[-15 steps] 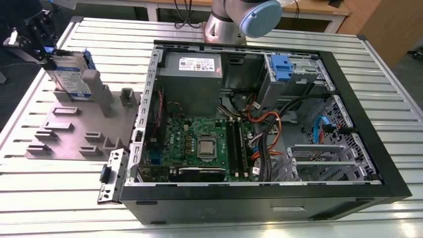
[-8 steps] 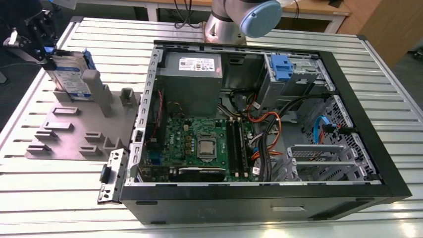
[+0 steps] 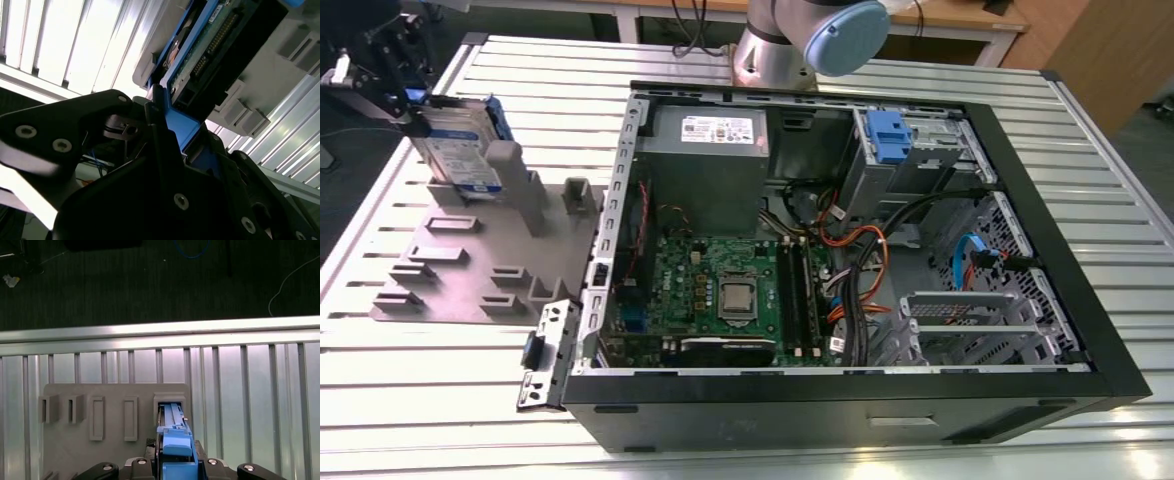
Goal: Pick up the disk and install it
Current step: 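Pick up the disk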
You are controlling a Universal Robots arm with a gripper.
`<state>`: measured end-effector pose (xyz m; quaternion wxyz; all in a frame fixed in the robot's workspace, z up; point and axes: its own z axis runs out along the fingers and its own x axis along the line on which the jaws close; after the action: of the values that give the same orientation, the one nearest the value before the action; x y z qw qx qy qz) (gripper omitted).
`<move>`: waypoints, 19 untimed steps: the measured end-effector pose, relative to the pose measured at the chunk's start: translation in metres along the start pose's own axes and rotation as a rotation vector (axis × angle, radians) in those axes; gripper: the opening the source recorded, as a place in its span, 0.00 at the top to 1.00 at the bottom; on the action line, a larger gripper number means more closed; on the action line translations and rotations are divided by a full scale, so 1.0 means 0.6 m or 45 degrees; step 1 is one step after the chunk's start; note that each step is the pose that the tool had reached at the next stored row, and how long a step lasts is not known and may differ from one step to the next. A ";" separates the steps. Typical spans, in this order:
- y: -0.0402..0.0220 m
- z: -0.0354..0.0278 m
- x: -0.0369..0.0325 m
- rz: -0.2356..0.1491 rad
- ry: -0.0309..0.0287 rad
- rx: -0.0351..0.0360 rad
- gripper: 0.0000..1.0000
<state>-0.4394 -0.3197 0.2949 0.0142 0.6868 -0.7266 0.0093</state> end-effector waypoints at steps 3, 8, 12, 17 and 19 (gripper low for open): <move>0.000 -0.003 0.000 0.000 0.0000 0.0000 0.64; 0.000 -0.008 0.000 0.000 0.0001 -0.0001 0.64; 0.000 -0.013 0.000 0.000 0.0000 0.0000 0.64; 0.000 -0.019 0.001 0.000 0.0000 0.0001 0.64; 0.000 -0.023 0.001 0.000 -0.0007 -0.0001 0.64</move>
<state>-0.4393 -0.3197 0.3084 0.0140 0.6869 -0.7266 0.0091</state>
